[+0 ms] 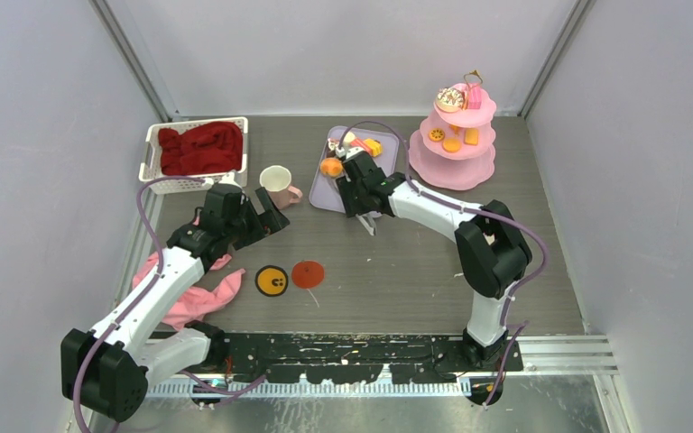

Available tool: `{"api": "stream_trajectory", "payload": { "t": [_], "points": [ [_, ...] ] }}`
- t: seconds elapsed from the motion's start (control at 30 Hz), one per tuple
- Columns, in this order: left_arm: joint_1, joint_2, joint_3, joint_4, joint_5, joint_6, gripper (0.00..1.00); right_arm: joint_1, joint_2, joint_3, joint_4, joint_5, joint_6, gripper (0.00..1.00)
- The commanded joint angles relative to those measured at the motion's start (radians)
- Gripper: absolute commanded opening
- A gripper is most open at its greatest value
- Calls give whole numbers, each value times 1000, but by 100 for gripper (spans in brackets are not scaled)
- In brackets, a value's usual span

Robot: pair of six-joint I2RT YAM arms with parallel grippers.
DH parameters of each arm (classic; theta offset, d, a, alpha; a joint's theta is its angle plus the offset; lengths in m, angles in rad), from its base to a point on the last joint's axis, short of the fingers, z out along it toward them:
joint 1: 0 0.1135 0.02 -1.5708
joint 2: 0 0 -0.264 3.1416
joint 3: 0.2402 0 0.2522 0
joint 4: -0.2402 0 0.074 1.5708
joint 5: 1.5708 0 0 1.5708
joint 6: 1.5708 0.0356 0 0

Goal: Serve the afternoon tea

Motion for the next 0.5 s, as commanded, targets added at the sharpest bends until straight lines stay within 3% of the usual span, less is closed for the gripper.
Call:
{"api": "stream_trajectory", "payload": {
  "t": [0.0, 0.47],
  "points": [
    [8, -14, 8, 18, -23, 18, 93, 4, -10, 60, 62, 14, -6, 49],
    [8, -7, 6, 24, -16, 18, 93, 5, -33, 29, 68, 30, -4, 18]
  ]
}}
